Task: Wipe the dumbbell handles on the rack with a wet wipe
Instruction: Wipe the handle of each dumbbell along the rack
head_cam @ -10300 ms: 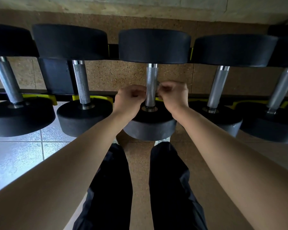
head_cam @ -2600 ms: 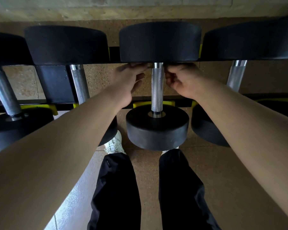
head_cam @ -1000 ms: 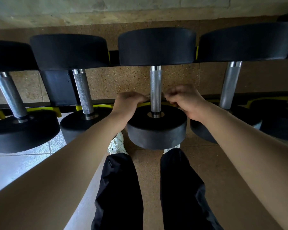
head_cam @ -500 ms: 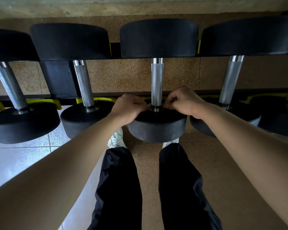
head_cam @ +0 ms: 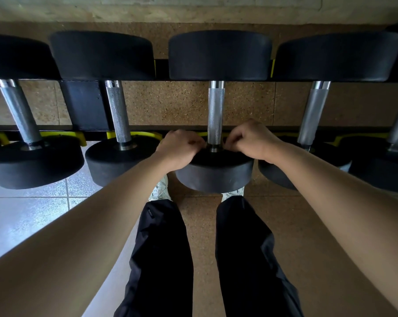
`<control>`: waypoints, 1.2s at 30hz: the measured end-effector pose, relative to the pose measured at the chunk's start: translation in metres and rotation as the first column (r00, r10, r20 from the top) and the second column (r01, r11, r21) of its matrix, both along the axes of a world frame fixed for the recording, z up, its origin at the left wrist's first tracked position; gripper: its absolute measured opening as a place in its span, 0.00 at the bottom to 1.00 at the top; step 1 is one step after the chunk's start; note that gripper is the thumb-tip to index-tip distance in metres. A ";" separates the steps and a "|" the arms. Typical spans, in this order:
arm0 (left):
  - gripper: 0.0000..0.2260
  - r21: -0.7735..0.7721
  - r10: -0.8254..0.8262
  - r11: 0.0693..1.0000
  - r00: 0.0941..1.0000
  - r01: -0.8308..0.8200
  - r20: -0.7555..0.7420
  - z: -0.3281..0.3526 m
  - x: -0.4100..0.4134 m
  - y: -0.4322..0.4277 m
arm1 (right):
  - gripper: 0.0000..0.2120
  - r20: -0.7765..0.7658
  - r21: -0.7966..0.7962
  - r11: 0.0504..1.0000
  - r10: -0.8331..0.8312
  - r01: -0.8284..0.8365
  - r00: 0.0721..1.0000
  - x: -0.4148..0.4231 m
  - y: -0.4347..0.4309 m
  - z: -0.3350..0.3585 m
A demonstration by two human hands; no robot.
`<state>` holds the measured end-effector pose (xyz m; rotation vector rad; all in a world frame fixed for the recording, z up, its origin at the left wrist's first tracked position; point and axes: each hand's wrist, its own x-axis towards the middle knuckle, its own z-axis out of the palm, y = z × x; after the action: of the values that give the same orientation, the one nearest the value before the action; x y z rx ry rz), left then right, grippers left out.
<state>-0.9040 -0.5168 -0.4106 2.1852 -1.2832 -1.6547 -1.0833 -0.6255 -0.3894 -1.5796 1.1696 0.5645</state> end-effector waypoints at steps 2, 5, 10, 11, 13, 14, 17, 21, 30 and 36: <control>0.18 0.069 -0.130 0.990 0.990 0.126 0.053 0.002 -0.004 -0.005 | 0.02 0.033 0.007 1.000 0.013 -0.013 0.999 -0.008 0.002 0.012; 0.20 0.180 -0.224 0.962 0.971 0.207 0.079 0.007 -0.006 -0.005 | 0.02 0.085 0.008 0.999 0.031 -0.032 0.996 -0.016 0.005 0.029; 0.20 0.005 0.204 0.979 0.966 -0.206 -0.156 0.047 -0.002 0.016 | 0.02 0.195 0.169 0.959 -0.259 0.228 0.946 -0.012 0.020 0.060; 0.21 -0.003 0.255 0.965 0.937 -0.264 -0.239 0.060 -0.003 0.022 | 0.03 0.214 0.261 0.917 -0.358 0.300 0.909 -0.009 0.024 0.067; 0.20 -0.027 0.310 0.939 0.880 -0.342 -0.361 0.079 -0.004 0.032 | 0.05 0.218 0.448 0.789 -0.552 0.420 0.805 0.000 0.027 0.080; 0.18 -0.043 0.328 0.926 0.858 -0.374 -0.396 0.085 -0.004 0.037 | 0.06 0.211 0.507 0.731 -0.619 0.457 0.756 0.005 0.028 0.086; 0.07 -0.074 0.404 0.884 0.833 -0.462 -0.378 0.095 0.002 0.052 | 0.06 0.215 0.505 0.691 -0.680 0.517 0.701 0.024 0.033 0.092; 0.10 0.047 0.562 0.786 0.680 -0.617 -0.471 0.104 0.023 0.070 | 0.07 0.265 0.351 0.758 -0.644 0.550 0.718 0.057 0.053 0.083; 0.04 0.055 0.668 0.697 0.620 -0.715 -0.411 0.080 0.101 0.116 | 0.07 0.327 0.060 0.848 -0.516 0.527 0.792 0.142 0.112 0.050; 0.01 -0.013 0.475 0.869 0.842 -0.494 -0.255 0.070 0.151 0.116 | 0.07 0.317 -0.017 0.808 -0.554 0.589 0.770 0.190 0.136 0.039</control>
<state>-0.7526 -0.4003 -0.3406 1.9611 -0.6407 -1.5625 -0.8930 -0.4898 -0.3502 -1.2437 1.3798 -0.1499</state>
